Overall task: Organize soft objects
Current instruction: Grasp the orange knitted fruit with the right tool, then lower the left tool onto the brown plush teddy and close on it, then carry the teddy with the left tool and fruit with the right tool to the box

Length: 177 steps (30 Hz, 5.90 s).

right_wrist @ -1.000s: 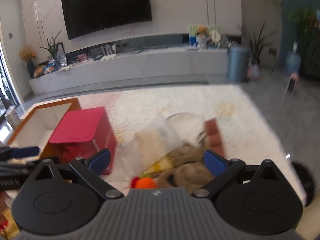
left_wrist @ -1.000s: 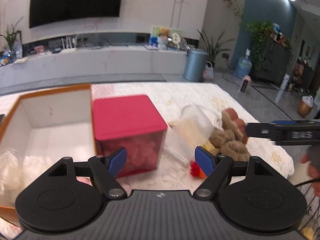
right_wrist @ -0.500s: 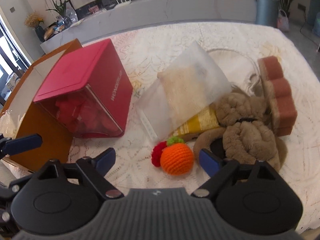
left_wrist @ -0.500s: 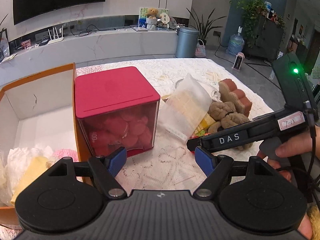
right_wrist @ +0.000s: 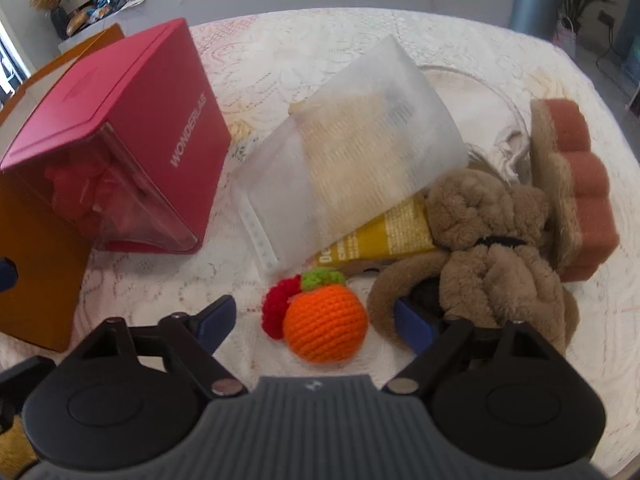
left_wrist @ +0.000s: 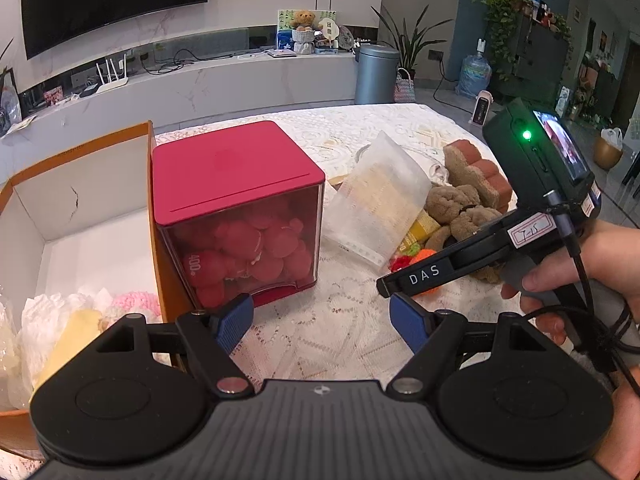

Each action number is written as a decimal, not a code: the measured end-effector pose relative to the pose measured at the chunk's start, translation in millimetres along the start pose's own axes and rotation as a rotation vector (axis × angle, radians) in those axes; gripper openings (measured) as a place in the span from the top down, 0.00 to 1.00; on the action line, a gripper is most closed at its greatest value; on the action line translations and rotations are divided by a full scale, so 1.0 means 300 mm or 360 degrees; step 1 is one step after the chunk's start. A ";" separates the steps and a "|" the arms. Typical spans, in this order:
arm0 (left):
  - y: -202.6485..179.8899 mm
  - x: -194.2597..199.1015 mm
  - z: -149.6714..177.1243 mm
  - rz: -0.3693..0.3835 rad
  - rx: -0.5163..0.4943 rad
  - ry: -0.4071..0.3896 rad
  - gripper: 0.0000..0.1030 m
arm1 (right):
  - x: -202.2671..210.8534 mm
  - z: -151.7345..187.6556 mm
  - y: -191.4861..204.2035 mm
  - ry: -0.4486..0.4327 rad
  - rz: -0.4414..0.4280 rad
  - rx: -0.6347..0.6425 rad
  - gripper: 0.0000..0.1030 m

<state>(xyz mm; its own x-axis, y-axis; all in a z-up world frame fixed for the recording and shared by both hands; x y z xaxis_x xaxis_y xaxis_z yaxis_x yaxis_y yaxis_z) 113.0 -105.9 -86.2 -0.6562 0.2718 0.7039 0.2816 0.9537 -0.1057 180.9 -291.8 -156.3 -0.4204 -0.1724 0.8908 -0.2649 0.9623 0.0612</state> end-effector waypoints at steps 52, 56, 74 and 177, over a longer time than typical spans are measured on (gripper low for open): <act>-0.369 -0.226 -0.091 0.0166 -0.0285 0.0101 0.12 | 0.565 0.113 -0.468 -0.0787 0.0019 -0.0642 0.49; -0.411 -0.283 -0.078 0.0232 -0.0238 0.0139 0.12 | 0.536 0.125 -0.469 -0.0772 -0.0017 -0.0651 0.49; -0.618 -0.486 -0.099 0.0203 -0.0005 0.0473 0.12 | 0.549 0.238 -0.632 -0.0789 0.0065 -0.0883 0.49; 0.837 -0.037 -0.275 -0.0349 0.0744 -0.0135 0.37 | -0.009 -0.652 0.784 -0.0143 -0.0478 0.0353 0.49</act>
<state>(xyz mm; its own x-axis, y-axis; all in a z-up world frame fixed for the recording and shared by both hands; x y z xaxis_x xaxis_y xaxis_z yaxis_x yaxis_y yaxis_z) 248.8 120.1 -62.8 -0.7248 0.0501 0.6872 -0.1988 0.9397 -0.2782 289.4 -23.8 -56.4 -0.3674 -0.4669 0.8044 -0.5648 0.7991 0.2058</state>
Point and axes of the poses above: each gripper's, at about its wrist camera, not at the fingertips, and x roughly against the way its jaws point, y to its left, z to its underside, the point moved 9 cm from there along -x, roughly the way its jaws point, and after that the axes turned 6 degrees about x, right-handed, at the moved point
